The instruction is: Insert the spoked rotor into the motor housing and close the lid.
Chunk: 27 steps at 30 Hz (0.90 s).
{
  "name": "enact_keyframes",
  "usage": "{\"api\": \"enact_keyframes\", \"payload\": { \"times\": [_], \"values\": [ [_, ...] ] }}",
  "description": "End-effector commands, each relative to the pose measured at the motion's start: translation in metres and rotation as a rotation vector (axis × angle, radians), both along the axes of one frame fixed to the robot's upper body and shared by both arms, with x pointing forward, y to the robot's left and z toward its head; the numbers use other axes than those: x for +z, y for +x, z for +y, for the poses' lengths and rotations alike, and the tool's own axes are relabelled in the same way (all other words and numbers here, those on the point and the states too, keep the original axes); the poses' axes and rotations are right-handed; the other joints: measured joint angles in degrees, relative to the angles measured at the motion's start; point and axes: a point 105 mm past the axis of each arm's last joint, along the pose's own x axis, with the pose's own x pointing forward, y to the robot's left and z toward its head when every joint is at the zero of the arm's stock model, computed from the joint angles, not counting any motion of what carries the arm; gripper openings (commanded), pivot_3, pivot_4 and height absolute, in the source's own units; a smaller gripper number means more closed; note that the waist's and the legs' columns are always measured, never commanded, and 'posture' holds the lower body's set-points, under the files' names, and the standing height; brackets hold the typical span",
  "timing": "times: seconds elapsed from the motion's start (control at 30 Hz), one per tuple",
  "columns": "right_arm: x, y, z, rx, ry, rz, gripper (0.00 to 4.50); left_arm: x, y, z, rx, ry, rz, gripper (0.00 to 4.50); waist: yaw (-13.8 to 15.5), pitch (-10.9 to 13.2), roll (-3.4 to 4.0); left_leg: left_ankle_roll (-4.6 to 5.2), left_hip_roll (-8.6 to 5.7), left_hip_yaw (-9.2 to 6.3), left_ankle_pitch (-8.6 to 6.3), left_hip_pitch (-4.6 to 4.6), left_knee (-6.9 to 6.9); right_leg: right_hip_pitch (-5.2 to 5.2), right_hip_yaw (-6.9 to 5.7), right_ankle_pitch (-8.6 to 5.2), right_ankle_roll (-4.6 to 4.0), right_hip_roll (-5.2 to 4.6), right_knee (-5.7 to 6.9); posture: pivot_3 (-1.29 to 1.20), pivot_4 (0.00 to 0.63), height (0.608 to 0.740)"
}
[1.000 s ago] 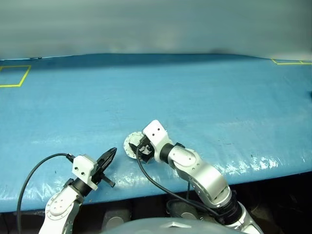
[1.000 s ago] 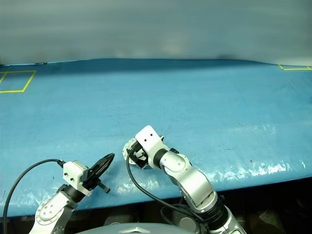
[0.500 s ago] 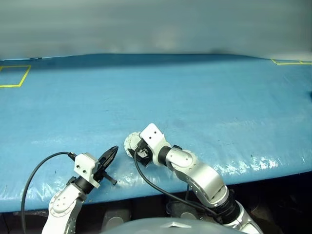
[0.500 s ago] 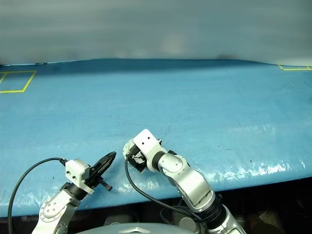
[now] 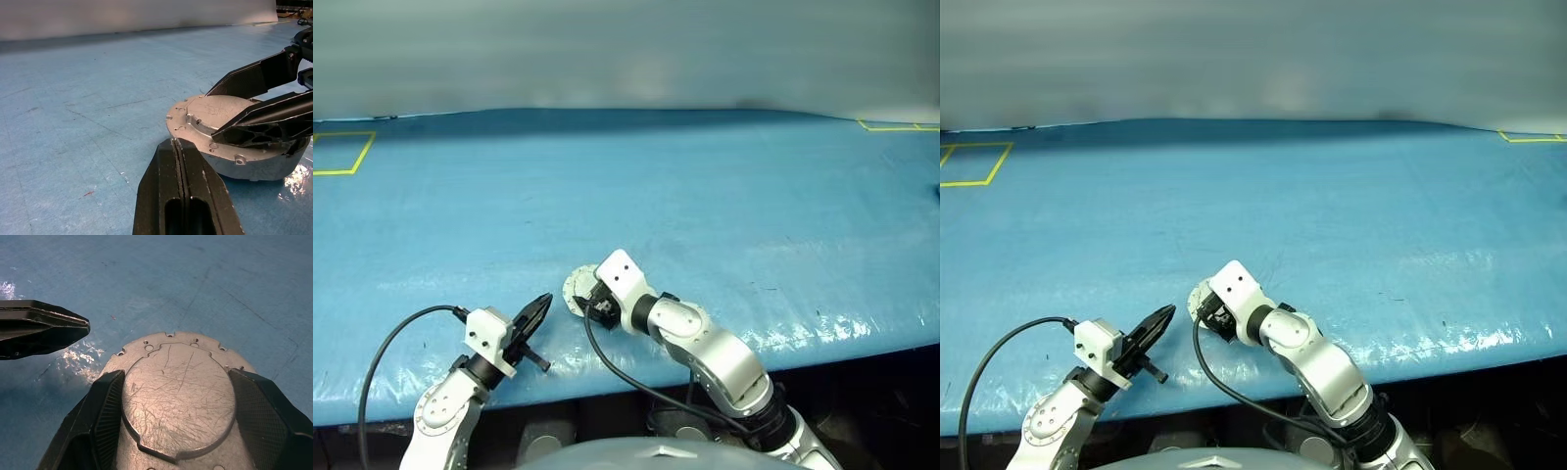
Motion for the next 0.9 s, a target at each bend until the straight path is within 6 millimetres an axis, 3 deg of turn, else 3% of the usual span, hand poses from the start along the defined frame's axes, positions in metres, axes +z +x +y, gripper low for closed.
{"api": "enact_keyframes", "payload": {
  "times": [0.03, 0.3, 0.57, 0.9],
  "values": [
    [0.018, 0.002, -0.002, 0.09, 0.047, 0.01, 3.04, 0.009, 0.001, -0.006, -0.025, -0.017, -0.033, 0.0, 0.0, 0.0, 0.0, 0.0, 0.0, 0.0, 0.0, 0.0, 0.01, 0.01, 0.0, 0.0, 0.0, 0.0, 0.0, 0.0, 0.15, 0.74],
    [0.013, 0.014, -0.014, 0.206, -0.002, 0.078, 3.04, 0.007, 0.002, -0.009, -0.039, -0.033, -0.03, 0.0, 0.0, 0.0, 0.0, 0.0, -0.09, 0.0, 0.0, -0.03, -0.04, 0.03, -0.01, 0.02, -0.03, 0.04, 0.0, 0.0, 0.15, 0.74],
    [0.005, 0.012, -0.018, 0.363, 0.017, 0.049, 3.04, 0.003, -0.001, -0.009, -0.042, -0.044, -0.017, 0.0, 0.0, 0.0, 0.0, 0.01, -0.1, 0.03, 0.0, 0.02, -0.02, 0.08, 0.0, 0.01, -0.01, 0.06, 0.0, 0.0, 0.15, 0.74],
    [-0.001, 0.017, -0.025, 0.409, 0.065, 0.061, 3.04, 0.001, -0.004, -0.008, -0.048, -0.043, -0.01, 0.0, 0.0, 0.0, 0.0, 0.0, -0.1, 0.03, 0.0, 0.02, -0.02, 0.08, 0.0, 0.02, -0.01, 0.11, 0.0, 0.0, 0.15, 0.74]
  ]
}}
